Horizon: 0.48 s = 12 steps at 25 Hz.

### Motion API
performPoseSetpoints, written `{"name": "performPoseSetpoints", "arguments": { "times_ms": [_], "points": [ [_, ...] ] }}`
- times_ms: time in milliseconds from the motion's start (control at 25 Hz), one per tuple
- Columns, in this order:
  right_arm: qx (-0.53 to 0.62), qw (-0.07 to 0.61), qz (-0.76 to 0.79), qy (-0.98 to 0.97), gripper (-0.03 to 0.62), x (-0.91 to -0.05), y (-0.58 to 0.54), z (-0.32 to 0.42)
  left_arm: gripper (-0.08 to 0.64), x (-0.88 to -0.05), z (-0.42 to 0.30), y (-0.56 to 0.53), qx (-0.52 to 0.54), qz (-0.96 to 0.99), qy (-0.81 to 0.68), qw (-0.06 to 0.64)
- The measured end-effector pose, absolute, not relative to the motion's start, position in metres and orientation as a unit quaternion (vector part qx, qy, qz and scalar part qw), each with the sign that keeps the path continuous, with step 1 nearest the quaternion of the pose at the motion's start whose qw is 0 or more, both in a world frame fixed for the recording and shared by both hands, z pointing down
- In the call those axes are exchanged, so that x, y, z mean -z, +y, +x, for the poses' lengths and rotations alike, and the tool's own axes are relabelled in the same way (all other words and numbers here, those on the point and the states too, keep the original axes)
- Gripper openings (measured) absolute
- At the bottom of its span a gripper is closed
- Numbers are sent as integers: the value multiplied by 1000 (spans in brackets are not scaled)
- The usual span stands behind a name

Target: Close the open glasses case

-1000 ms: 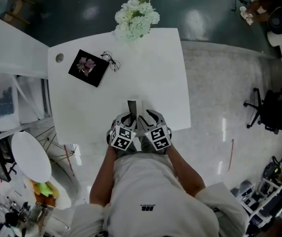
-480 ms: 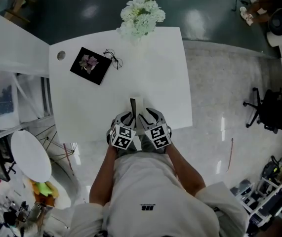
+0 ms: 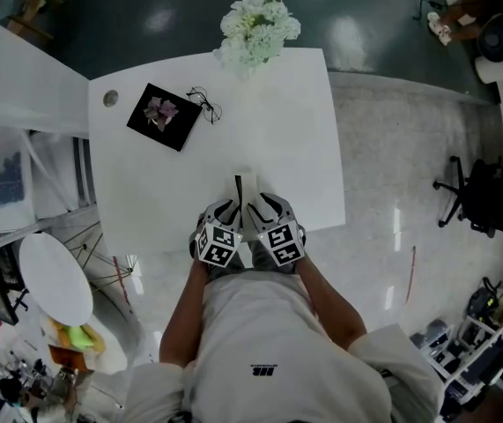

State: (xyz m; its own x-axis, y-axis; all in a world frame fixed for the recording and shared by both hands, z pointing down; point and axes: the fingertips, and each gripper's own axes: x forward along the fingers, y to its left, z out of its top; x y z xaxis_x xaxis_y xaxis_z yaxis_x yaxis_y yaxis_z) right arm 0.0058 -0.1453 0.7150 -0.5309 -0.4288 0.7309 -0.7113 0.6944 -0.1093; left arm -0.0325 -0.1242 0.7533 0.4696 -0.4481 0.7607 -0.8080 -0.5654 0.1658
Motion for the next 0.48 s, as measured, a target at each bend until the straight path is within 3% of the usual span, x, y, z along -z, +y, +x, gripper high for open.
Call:
{"name": "performPoseSetpoints", "arguments": {
  "times_ms": [480],
  "points": [
    [-193,354,327,-854,164,-723,-143,-7,100,-760,-46,-124,-353,810,-388,262]
  ]
}}
